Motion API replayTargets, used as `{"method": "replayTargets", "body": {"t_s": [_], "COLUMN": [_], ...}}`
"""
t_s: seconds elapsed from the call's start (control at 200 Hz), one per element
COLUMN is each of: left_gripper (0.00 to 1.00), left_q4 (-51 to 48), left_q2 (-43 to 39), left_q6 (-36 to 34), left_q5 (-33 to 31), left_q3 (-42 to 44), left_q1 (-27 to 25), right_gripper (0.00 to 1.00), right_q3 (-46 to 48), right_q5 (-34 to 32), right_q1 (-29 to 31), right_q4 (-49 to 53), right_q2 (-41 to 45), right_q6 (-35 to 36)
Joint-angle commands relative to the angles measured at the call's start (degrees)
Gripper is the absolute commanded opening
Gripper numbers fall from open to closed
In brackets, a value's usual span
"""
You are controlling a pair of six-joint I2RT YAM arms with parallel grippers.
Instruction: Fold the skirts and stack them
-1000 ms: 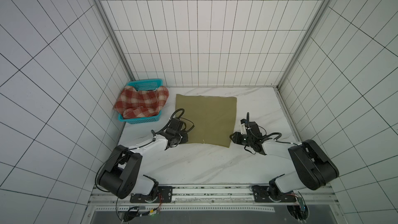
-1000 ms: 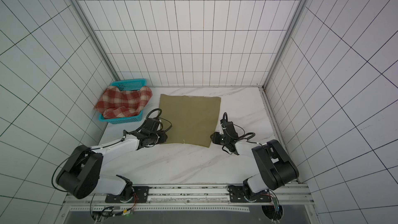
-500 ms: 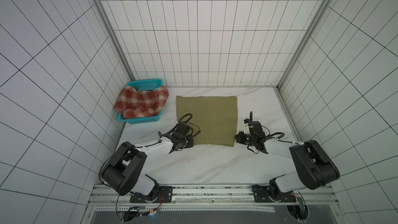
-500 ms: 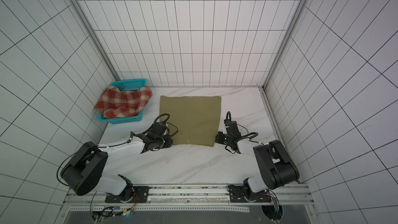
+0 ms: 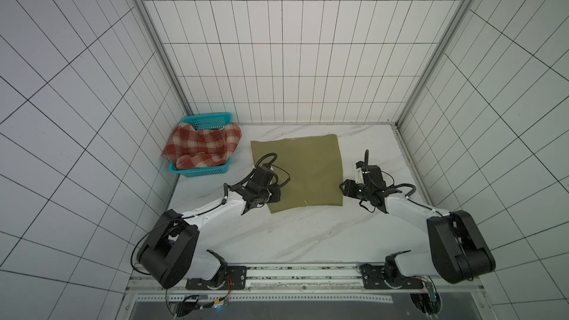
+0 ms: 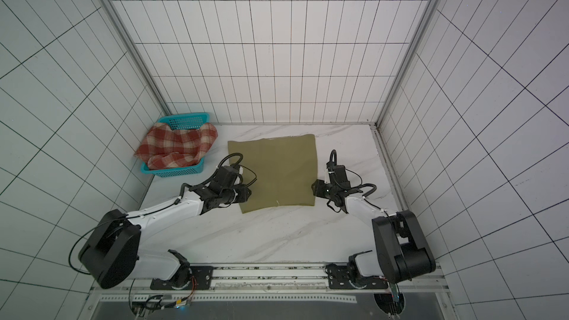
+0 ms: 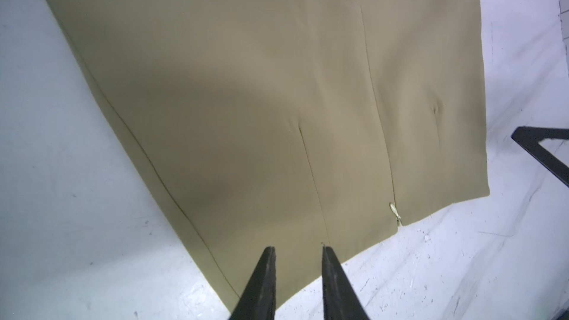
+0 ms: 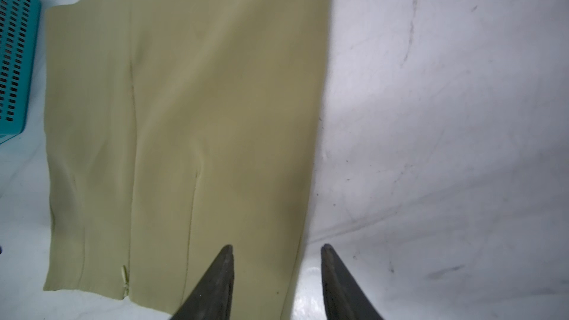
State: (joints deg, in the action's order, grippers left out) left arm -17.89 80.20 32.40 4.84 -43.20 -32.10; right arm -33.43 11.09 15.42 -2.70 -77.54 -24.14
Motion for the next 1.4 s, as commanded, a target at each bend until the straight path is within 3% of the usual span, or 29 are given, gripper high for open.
{"method": "replayTargets", "body": {"t_s": [0.0, 0.205, 0.375, 1.055, 1.394], "left_gripper": [0.26, 0.25, 0.24, 0.23, 0.23], "left_q4": [-0.37, 2.81, 2.5, 8.77, 12.05], "left_q2": [3.05, 7.03, 8.93, 10.29, 13.96], "left_q6": [-2.63, -2.7, -3.23, 5.54, 7.99], "left_q5": [-1.91, -0.56, -0.05, 3.77, 9.21], "left_q3": [-1.0, -0.19, 0.27, 5.98, 0.93], "left_q1": [0.55, 0.44, -0.17, -10.72, -14.81], "right_gripper": [0.45, 0.26, 0.01, 0.0, 0.04], "right_q3": [-0.05, 2.07, 5.1, -4.88, -6.82], "right_q5": [-1.15, -0.55, 0.23, -1.24, 0.83], "right_q1": [2.36, 4.26, 4.26, -3.48, -3.58], "right_q4": [2.54, 0.25, -6.06, -12.31, -7.8], "right_q2": [2.88, 2.12, -0.94, -18.49, -8.11], "right_q6": [-0.97, -3.53, -5.74, -4.25, -4.43]}}
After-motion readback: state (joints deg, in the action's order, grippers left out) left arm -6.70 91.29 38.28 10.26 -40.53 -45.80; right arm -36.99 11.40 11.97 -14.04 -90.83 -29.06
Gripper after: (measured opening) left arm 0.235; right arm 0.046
